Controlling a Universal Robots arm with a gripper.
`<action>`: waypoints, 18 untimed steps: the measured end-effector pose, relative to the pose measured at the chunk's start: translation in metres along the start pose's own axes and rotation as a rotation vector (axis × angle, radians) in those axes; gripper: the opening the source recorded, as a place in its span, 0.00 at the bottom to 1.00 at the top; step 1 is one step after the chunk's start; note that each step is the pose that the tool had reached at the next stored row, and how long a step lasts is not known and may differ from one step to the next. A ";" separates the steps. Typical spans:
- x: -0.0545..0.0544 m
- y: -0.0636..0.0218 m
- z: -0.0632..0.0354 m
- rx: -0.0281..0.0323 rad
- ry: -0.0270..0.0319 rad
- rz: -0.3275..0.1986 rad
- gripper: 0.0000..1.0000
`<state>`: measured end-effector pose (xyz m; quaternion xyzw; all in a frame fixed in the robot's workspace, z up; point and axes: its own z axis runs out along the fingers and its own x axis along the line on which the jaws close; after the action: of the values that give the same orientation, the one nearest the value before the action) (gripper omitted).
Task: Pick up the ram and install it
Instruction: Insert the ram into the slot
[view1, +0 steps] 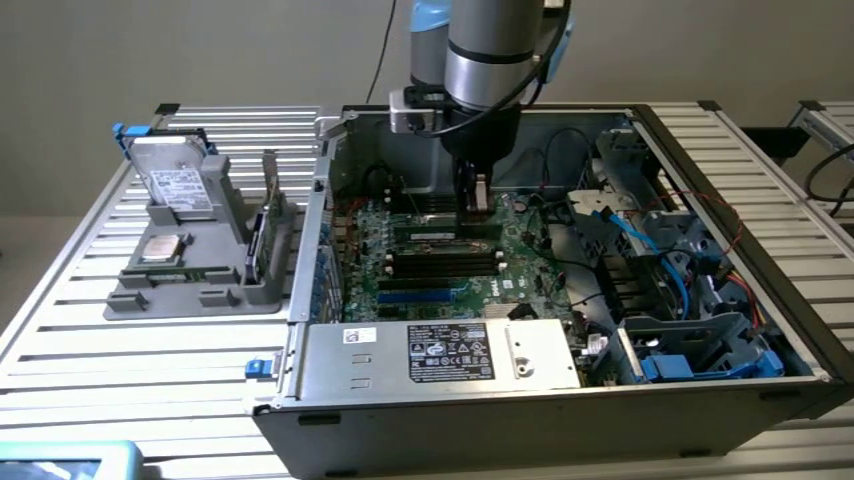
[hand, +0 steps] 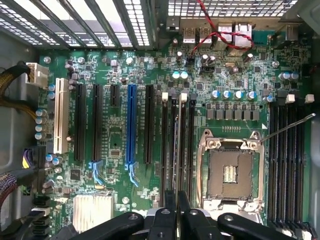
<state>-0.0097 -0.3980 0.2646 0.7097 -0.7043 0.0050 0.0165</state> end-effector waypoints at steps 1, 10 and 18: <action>0.000 0.0000 0.0011 0.0004 0.0019 0.000 0.13; 0.000 -0.0001 0.0076 0.0092 0.0451 0.001 0.13; -0.002 -0.0003 0.0193 0.0099 0.0621 0.001 0.13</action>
<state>-0.0097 -0.3968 0.2452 0.7089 -0.7038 0.0305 0.0349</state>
